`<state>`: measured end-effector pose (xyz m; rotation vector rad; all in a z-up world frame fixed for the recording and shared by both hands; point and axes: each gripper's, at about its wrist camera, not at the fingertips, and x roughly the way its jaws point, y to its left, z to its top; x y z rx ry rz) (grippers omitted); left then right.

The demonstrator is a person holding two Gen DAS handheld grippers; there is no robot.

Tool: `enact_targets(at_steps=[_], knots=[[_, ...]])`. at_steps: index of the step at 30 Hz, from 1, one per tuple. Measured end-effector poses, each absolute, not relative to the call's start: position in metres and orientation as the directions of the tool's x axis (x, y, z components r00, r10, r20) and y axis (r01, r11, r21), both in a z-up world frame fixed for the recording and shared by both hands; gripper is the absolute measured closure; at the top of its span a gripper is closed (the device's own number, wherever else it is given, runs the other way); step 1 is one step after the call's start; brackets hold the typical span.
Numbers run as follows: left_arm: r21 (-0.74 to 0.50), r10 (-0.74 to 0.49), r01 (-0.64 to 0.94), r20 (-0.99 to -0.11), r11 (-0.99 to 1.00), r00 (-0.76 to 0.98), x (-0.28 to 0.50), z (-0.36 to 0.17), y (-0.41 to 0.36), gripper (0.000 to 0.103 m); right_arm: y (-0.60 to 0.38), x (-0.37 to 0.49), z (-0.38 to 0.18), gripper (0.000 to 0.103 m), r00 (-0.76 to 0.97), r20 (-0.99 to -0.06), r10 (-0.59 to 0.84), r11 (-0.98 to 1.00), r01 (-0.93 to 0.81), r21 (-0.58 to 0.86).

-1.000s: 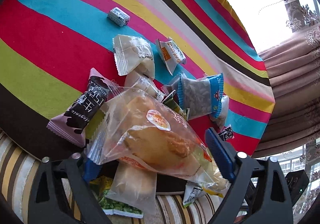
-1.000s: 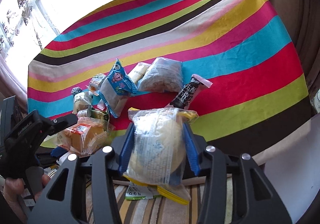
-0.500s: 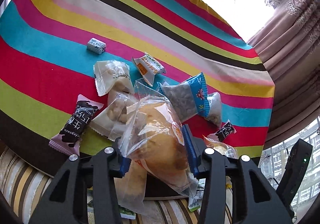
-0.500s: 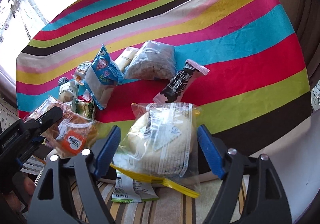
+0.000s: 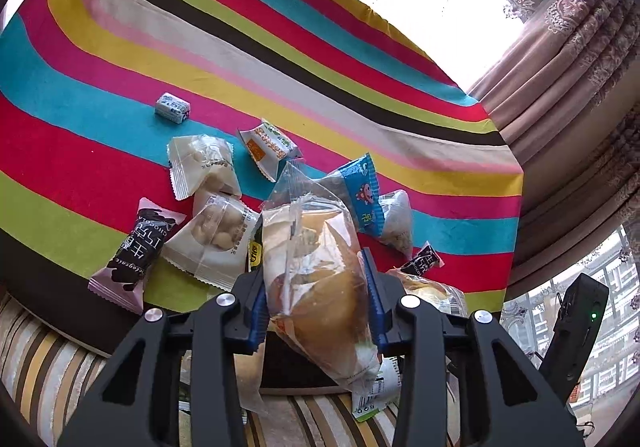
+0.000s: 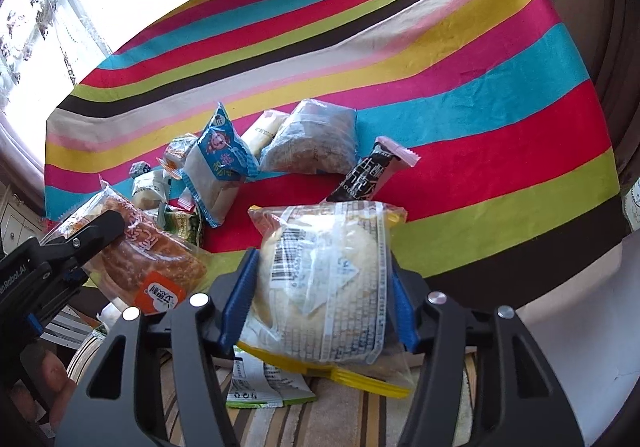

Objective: Organize snacks
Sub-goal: 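Carry both bread bags to the white box and open both tools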

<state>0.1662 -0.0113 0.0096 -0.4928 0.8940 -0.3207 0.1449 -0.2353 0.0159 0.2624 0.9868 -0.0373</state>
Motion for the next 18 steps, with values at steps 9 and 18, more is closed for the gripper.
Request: enact_targets(at_steps=[9, 18], knots=[[-0.542, -0.49, 0.103, -0.64, 0.834, 0.592, 0.157, 0.023, -0.026, 0.066, -0.262, 0.12, 0.033, 0.044, 0.582, -0.811, 0.064, 0.957, 0.194, 0.214], [-0.56, -0.569, 0.199, -0.63, 0.804, 0.528, 0.143, 0.034, -0.079, 0.066, -0.32, 0.078, 0.046, 0.044, 0.598, -0.801, -0.004, 0.931, 0.296, 0.216]])
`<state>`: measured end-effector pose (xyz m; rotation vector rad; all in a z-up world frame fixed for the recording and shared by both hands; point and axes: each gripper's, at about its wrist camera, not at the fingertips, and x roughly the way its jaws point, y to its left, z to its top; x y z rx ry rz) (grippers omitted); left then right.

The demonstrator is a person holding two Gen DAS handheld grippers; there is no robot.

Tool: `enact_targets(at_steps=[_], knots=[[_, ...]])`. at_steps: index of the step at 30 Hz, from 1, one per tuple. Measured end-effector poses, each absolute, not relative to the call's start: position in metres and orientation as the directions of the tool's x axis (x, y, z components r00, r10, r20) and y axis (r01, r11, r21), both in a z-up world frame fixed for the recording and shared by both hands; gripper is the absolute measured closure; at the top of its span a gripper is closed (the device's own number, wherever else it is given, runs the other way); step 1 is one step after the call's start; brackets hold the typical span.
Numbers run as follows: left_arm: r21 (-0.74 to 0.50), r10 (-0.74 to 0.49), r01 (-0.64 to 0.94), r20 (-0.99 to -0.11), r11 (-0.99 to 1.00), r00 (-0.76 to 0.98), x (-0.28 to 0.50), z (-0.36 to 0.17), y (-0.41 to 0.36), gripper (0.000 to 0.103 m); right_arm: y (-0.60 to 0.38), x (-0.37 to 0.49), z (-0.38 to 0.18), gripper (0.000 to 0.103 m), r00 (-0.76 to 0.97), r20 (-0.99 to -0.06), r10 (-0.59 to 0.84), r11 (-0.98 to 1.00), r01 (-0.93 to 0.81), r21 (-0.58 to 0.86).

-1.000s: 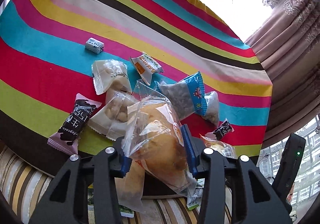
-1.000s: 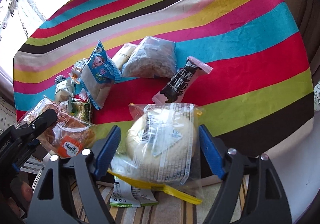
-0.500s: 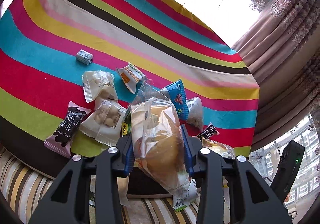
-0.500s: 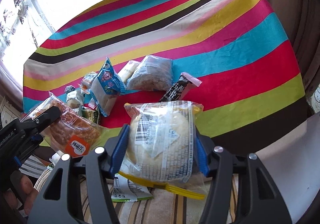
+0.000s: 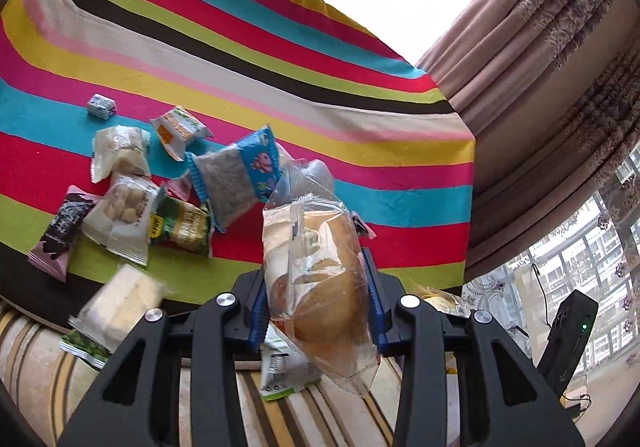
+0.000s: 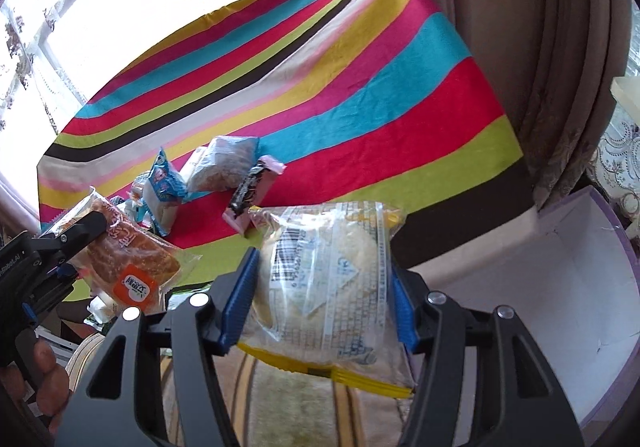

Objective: Organize snacks
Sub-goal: 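Carry both bread bags to the white box and open both tools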

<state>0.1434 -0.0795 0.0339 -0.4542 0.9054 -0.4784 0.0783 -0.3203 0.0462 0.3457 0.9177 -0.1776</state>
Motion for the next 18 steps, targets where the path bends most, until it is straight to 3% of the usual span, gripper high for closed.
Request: enact_targets(at_steps=[12, 18], knots=[[-0.598, -0.697, 0.362, -0.652, 0.715, 0.297, 0.116, 0.024, -0.207, 0.066, -0.41, 0.013, 0.026, 0.044, 0.564, -0.817, -0.121, 0.864, 0.466, 0.193], [-0.545, -0.674, 0.466, -0.72, 0.697, 0.165, 0.092, 0.008, -0.279, 0.066, -0.45, -0.012, 0.002, 0.044, 0.506, -0.847, -0.166, 0.819, 0.549, 0.167]])
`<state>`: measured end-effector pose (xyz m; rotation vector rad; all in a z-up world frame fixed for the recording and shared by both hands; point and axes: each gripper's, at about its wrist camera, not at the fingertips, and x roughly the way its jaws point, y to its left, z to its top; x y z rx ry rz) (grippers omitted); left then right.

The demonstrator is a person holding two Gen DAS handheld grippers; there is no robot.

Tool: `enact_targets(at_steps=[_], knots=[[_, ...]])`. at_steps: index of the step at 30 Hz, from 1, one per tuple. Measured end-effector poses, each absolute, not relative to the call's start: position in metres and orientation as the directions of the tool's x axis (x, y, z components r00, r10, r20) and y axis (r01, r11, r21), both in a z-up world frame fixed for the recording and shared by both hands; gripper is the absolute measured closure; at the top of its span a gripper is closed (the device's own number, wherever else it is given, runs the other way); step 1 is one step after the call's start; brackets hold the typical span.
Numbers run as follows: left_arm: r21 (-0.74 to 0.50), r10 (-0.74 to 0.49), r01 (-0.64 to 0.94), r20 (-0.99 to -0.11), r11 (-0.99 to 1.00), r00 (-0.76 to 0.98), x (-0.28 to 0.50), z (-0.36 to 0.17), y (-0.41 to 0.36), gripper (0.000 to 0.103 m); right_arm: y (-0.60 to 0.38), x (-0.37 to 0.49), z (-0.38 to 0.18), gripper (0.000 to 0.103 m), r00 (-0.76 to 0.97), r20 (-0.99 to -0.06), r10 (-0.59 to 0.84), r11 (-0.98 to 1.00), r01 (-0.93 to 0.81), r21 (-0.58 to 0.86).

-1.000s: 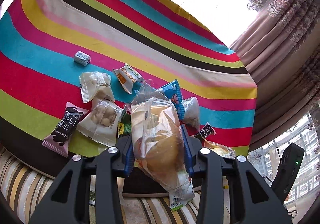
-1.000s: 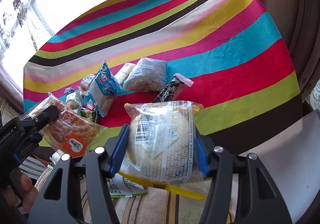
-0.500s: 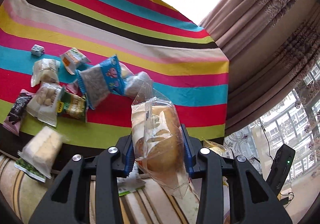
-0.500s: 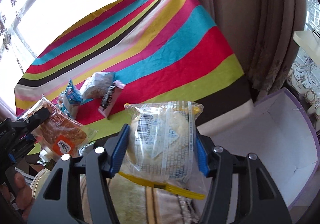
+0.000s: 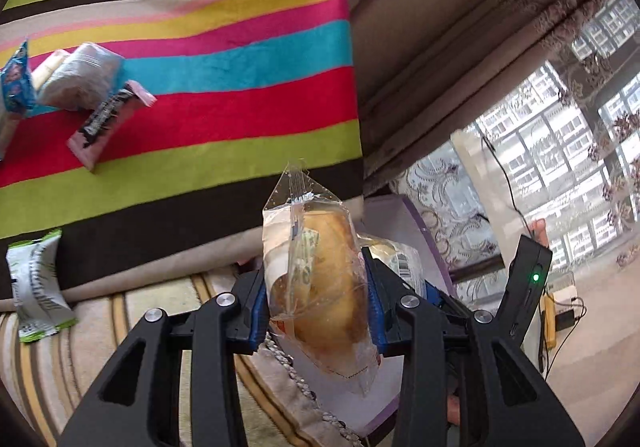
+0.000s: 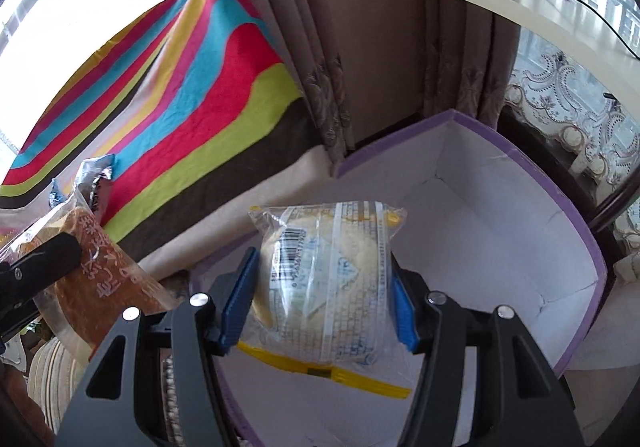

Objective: Organize snacks
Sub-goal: 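Carry both bread bags to the white box and open both tools, then return both tools to the table of snacks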

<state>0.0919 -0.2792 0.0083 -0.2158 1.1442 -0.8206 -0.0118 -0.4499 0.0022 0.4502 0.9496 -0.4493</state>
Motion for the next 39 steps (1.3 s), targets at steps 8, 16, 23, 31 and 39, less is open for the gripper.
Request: enact_targets(at_steps=[8, 16, 23, 31, 39], knots=[[-0.434, -0.544, 0.54, -0.837, 0.721, 0.054, 0.076, -0.027, -0.342, 0.066, -0.479, -0.041, -0.028, 0.043, 0.435, -0.879, -0.195, 0.769, 0.624, 0.139], [-0.448, -0.558, 0.517, -0.827, 0.729, 0.071, 0.075, -0.029, -0.339, 0.026, -0.474, -0.037, -0.032, 0.025, 0.41, -0.883, -0.227, 0.755, 0.647, 0.107], [-0.417, -0.591, 0.5, -0.764, 0.759, 0.258, 0.07, -0.003, -0.293, 0.015, -0.453, -0.027, -0.009, 0.024, 0.451, -0.85, -0.273, 0.783, 0.618, 0.077], [-0.271, -0.488, 0.455, -0.735, 0.848, 0.471, 0.064, 0.026, -0.218, 0.014, -0.4, -0.004, 0.027, 0.024, 0.528, -0.798, -0.292, 0.87, 0.492, 0.007], [-0.201, -0.311, 0.248, -0.756, 0.948, 0.576, 0.063, 0.035, -0.098, 0.017, -0.327, 0.028, 0.05, 0.023, 0.604, -0.784, -0.144, 0.962, 0.27, 0.031]])
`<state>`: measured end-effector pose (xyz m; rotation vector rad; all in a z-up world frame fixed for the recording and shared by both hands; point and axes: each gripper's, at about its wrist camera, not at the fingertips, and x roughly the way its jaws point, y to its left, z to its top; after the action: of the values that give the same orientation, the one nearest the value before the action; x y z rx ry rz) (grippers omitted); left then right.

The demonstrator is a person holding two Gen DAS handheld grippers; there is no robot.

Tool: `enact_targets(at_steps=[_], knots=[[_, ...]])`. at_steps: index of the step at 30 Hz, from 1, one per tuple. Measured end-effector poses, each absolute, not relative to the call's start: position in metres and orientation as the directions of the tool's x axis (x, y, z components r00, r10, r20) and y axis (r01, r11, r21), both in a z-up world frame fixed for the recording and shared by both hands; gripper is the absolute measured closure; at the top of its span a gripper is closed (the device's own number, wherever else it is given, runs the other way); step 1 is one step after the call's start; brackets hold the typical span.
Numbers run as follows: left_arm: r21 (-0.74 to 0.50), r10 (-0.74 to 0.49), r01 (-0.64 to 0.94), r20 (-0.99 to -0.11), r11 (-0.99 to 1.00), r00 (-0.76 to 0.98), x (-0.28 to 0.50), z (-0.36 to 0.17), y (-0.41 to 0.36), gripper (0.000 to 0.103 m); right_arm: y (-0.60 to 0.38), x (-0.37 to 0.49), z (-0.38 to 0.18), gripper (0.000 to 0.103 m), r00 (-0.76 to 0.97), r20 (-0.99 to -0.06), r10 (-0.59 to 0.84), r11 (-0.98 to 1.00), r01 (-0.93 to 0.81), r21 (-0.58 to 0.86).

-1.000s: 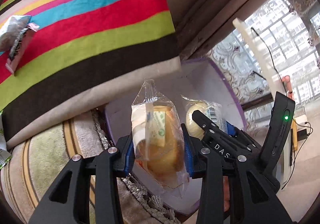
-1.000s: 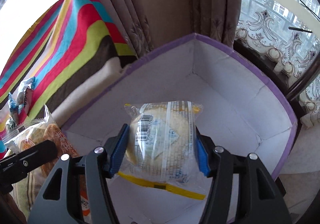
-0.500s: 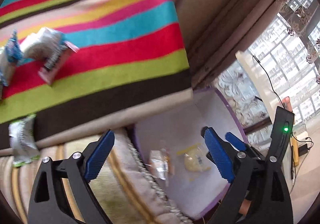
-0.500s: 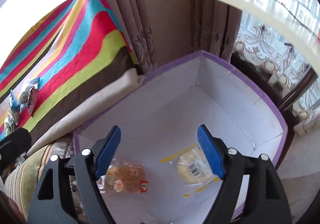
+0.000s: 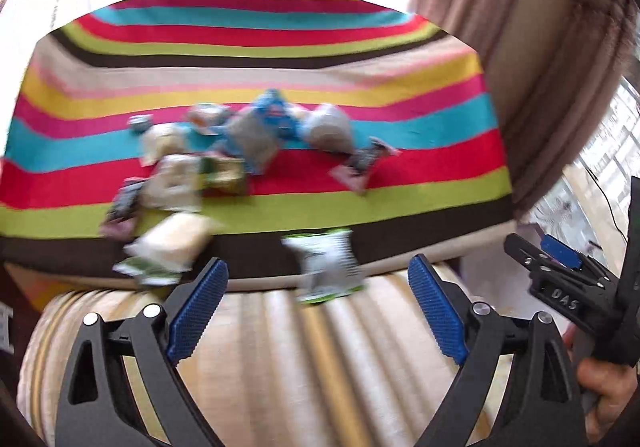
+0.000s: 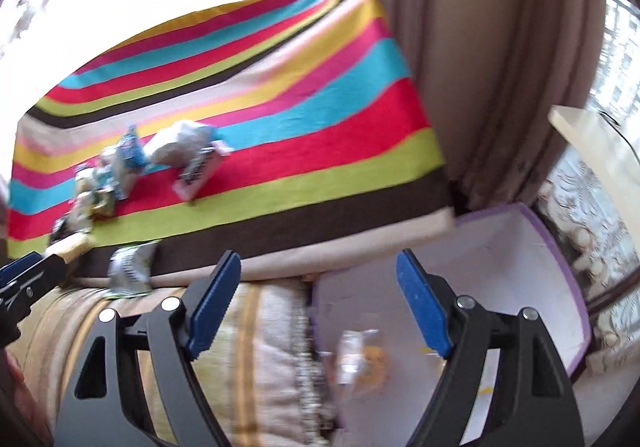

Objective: Organize snacks
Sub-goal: 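Return both tools to the table of snacks, then grasp the white-green snack packet with the right tool while the left grasps the green chip bag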

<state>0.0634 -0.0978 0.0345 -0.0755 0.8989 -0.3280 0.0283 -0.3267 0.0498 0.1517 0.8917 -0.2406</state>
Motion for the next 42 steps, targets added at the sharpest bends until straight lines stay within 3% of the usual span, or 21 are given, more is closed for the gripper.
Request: enact_targets(at_steps=[5, 11, 16, 22, 24, 29, 31, 33, 40, 42], knots=[[-0.236, -0.266, 0.127, -0.79, 0.963, 0.553, 0.062, 0.024, -0.011, 0.033, -0.278, 0.05, 0.047, 0.023, 0.58, -0.814, -0.003, 0.985, 0.144, 0.099], [-0.293, -0.304, 0.104, -0.807, 0.95, 0.506, 0.071, 0.007, 0.028, 0.034, -0.237, 0.071, 0.033, 0.023, 0.52, -0.852, 0.064, 0.993, 0.054, 0.108], [-0.262, -0.301, 0.151, -0.861, 0.953, 0.41, 0.085, -0.007, 0.016, 0.034, -0.209, 0.081, 0.018, 0.023, 0.468, -0.879, 0.091, 0.995, -0.001, 0.102], [-0.266, -0.303, 0.152, -0.89, 0.952, 0.341, 0.103, -0.023, 0.01, 0.054, -0.191, 0.098, 0.003, 0.023, 0.423, -0.902, 0.088, 0.996, -0.044, 0.077], [-0.276, -0.318, 0.167, -0.888, 0.947, 0.333, 0.109, -0.026, 0.008, 0.071, -0.186, 0.104, -0.002, 0.023, 0.413, -0.907, 0.083, 0.996, -0.058, 0.065], [-0.32, -0.362, 0.175, -0.862, 0.931, 0.354, 0.125, -0.025, 0.009, 0.077, -0.184, 0.115, -0.01, 0.024, 0.399, -0.914, 0.078, 0.996, -0.06, 0.059], [-0.34, -0.378, 0.165, -0.854, 0.926, 0.358, 0.132, -0.027, 0.01, 0.077, -0.18, 0.12, -0.013, 0.027, 0.399, -0.914, 0.071, 0.997, -0.065, 0.049], [-0.35, -0.384, 0.16, -0.853, 0.923, 0.354, 0.139, -0.028, 0.009, 0.077, -0.178, 0.125, -0.018, 0.039, 0.388, -0.919, 0.069, 0.997, -0.068, 0.046], [-0.326, -0.36, 0.153, -0.861, 0.933, 0.36, 0.153, -0.031, 0.001, 0.075, -0.172, 0.134, -0.026, 0.046, 0.383, -0.922, 0.05, 0.997, -0.071, 0.024], [-0.333, -0.364, 0.146, -0.86, 0.932, 0.357, 0.156, -0.033, 0.002, 0.074, -0.168, 0.132, -0.025, 0.056, 0.389, -0.921, 0.028, 0.997, -0.073, -0.001]])
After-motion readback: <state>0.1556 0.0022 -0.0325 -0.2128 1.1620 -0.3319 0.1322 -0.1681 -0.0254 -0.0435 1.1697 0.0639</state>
